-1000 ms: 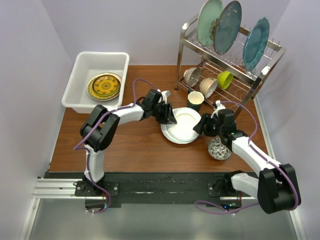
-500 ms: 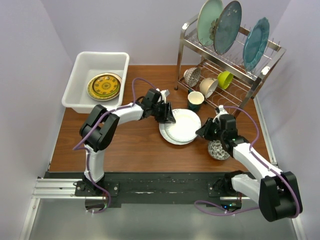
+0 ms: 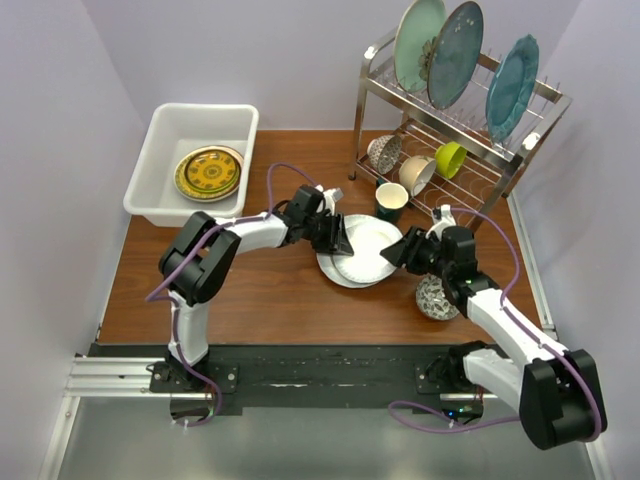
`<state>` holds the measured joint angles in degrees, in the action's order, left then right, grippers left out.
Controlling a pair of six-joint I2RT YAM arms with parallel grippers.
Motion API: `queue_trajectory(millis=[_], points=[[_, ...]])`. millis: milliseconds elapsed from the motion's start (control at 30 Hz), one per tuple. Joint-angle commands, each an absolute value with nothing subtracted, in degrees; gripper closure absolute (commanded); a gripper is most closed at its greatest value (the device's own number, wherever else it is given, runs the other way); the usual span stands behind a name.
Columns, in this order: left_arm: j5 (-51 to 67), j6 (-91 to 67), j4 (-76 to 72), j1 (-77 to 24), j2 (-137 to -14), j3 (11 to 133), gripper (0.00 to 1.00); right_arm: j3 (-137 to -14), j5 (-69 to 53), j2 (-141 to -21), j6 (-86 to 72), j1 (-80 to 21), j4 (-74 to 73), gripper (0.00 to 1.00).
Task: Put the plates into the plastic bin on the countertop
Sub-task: Pick up the plate at the center of the board.
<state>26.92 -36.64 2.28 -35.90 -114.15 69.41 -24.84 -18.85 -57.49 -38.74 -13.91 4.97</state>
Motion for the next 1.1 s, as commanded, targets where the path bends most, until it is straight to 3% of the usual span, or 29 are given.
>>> queue_trajectory(millis=[0,100,200,233,333,833,1067], points=[[26.8,-34.7,8.0,-36.6,-116.1,65.8,0.55,-25.7,-24.6,-59.1,-40.7,-14.4,12.4,0.44],[27.1,-34.7,7.6,-36.7,-115.9,65.7,0.55,-25.6,-25.2,-59.7,-41.4,-14.3,13.0,0.48],[26.5,-34.4,8.4,-36.7,-115.8,65.9,0.55,-25.1,-24.9,-59.2,-41.8,-14.2,13.4,0.69],[26.2,-34.3,8.7,-36.7,-115.3,66.0,0.55,-25.0,-24.7,-58.6,-41.7,-14.1,12.7,0.82],[25.1,-33.9,9.4,-36.7,-113.8,66.2,0.54,-25.2,-23.3,-57.6,-40.8,-14.0,10.1,1.00],[17.7,-31.9,17.4,-35.6,-102.1,73.5,0.40,-25.3,-22.1,-53.8,-41.0,-13.8,7.6,1.00],[14.5,-32.6,17.9,-29.4,-96.2,68.2,0.37,-25.8,-25.0,-52.4,-41.4,-13.8,6.1,1.00]])
